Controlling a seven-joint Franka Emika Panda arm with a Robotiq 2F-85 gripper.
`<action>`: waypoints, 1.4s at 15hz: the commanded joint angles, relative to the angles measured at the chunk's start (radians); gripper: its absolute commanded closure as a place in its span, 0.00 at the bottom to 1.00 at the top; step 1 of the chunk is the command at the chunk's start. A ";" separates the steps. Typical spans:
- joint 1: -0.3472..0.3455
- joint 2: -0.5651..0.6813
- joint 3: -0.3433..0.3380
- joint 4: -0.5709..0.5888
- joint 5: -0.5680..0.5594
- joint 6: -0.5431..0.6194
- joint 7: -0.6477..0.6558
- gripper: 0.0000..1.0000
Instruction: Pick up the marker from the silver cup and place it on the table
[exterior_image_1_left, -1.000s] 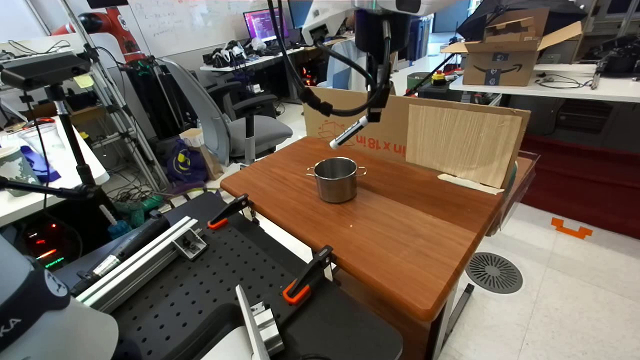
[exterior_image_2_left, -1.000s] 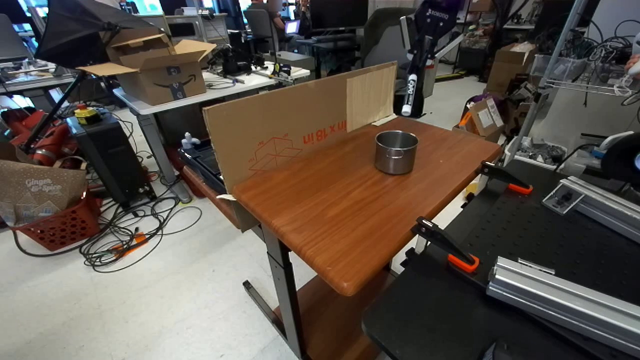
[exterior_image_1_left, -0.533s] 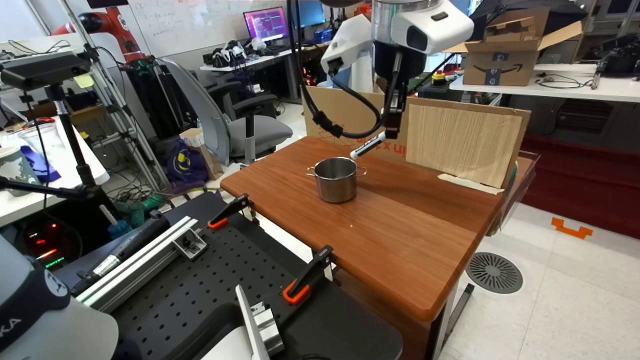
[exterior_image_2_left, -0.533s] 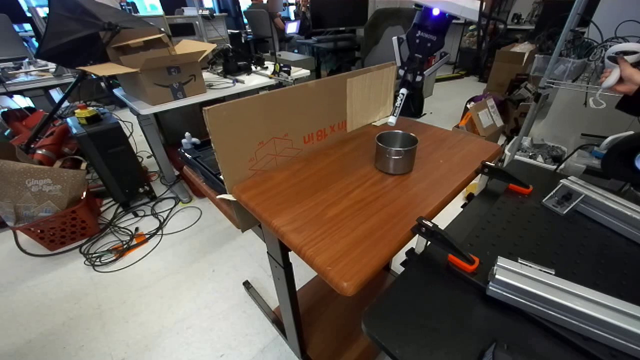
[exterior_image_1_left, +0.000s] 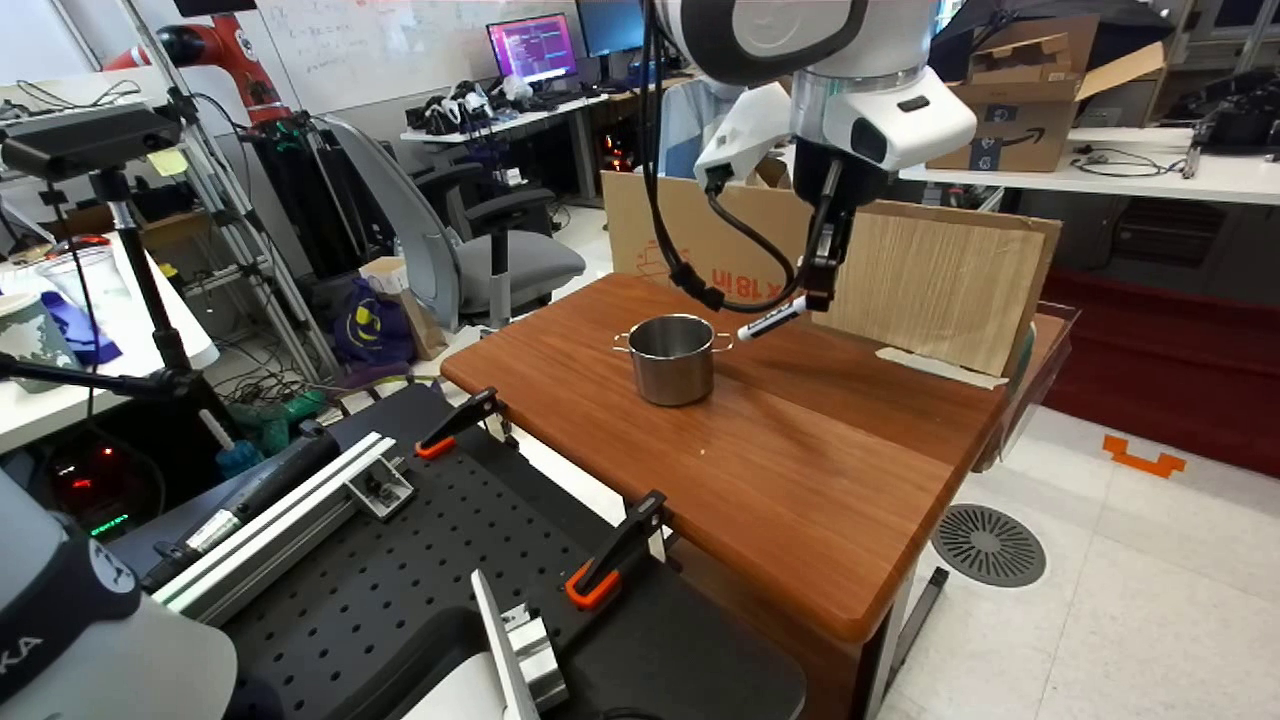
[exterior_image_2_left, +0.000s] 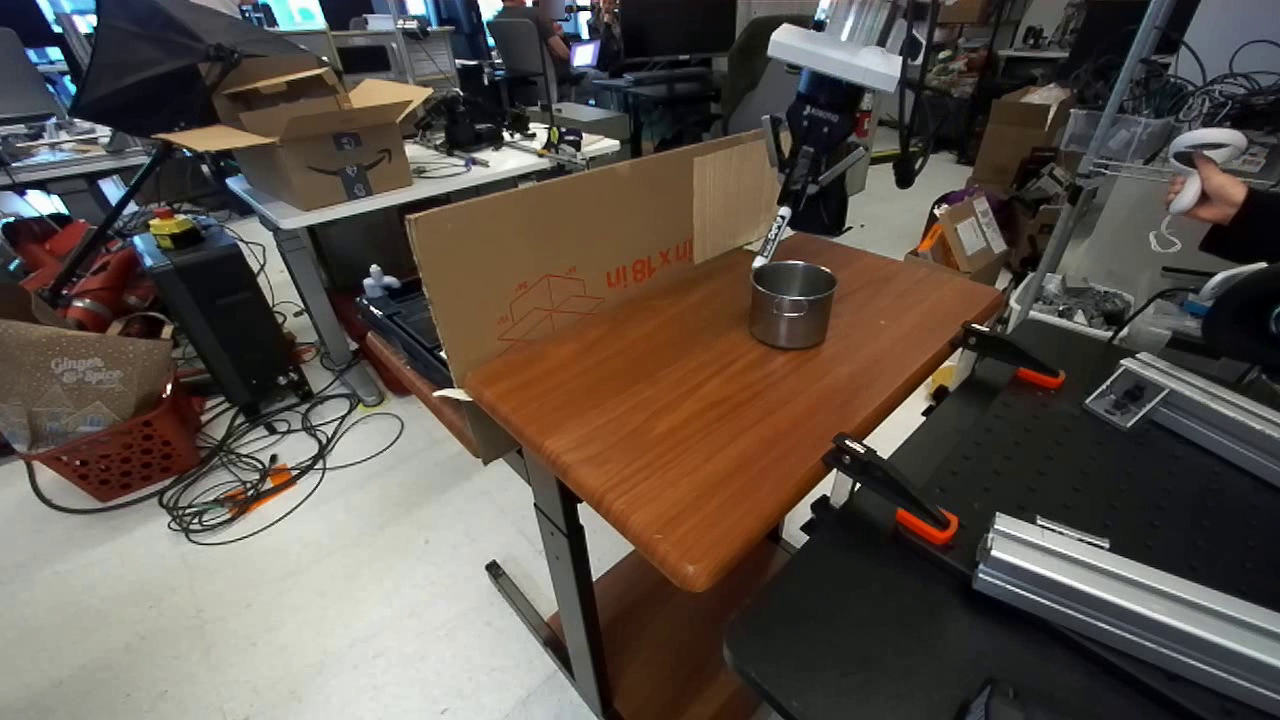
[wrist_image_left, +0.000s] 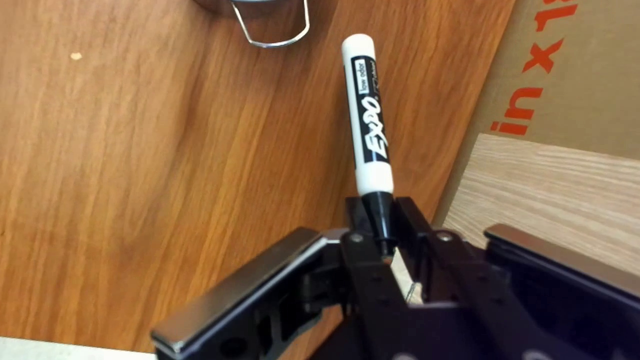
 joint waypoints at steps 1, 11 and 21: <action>-0.010 0.086 0.005 0.070 0.024 0.002 0.018 0.95; 0.004 0.218 -0.021 0.118 -0.015 -0.005 0.080 0.95; 0.002 0.221 -0.016 0.127 -0.012 -0.006 0.100 0.19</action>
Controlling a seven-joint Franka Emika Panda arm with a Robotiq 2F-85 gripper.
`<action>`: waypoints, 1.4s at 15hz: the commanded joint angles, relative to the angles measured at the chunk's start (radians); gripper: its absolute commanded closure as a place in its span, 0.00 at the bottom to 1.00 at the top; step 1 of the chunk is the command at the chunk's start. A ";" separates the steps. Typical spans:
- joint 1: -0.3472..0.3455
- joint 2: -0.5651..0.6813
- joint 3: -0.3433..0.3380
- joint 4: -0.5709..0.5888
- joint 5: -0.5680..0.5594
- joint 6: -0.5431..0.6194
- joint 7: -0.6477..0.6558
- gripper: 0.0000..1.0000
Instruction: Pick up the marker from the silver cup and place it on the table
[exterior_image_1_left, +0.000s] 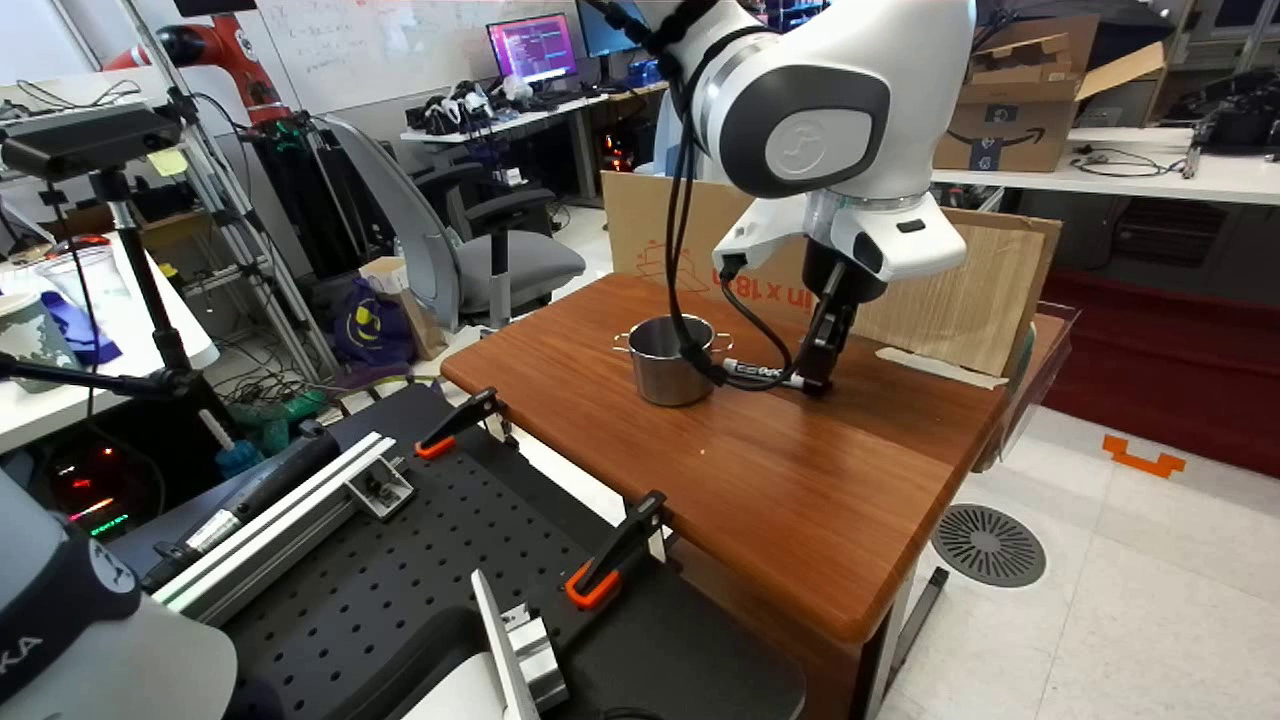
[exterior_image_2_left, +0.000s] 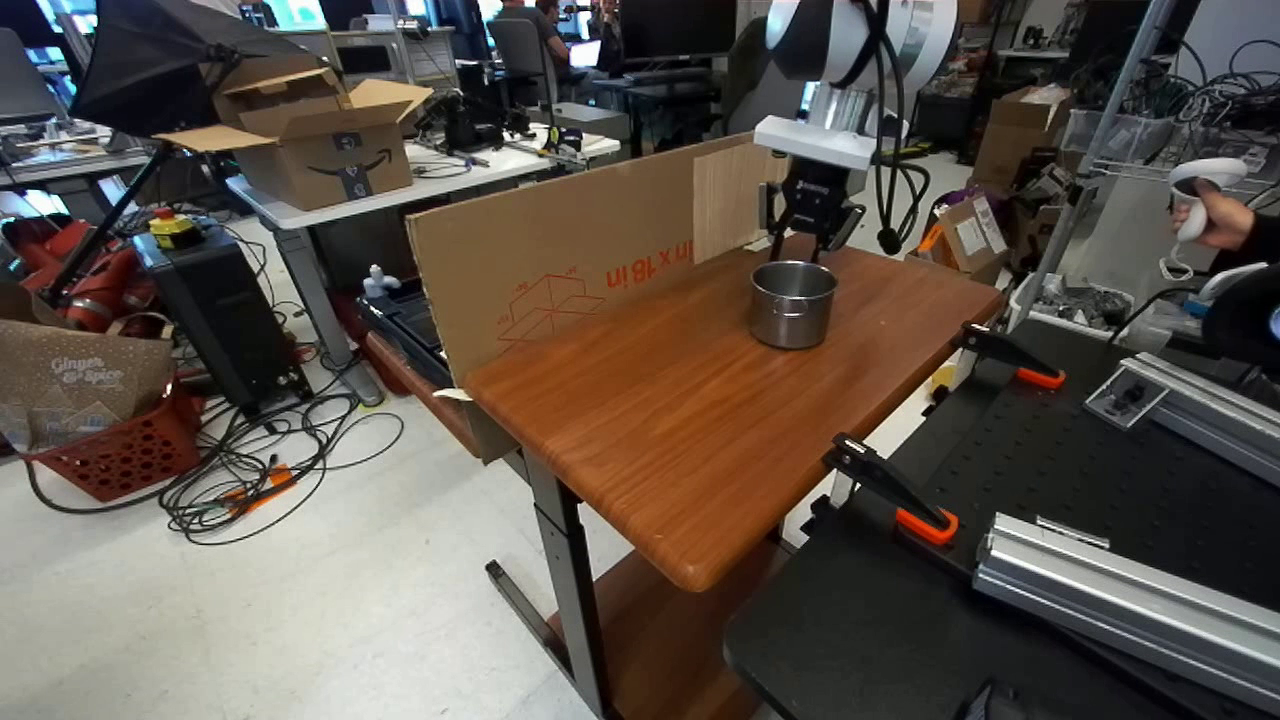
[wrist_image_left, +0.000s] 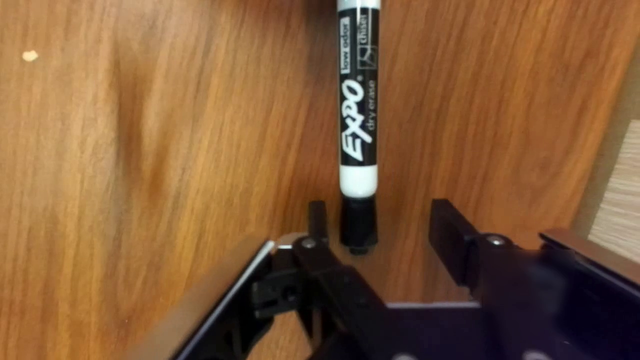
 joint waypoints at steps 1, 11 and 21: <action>0.007 0.013 -0.009 0.019 -0.009 -0.005 0.020 0.12; 0.007 -0.040 0.001 0.002 -0.012 -0.037 0.002 0.00; 0.044 -0.144 0.017 0.000 -0.033 -0.103 -0.018 0.00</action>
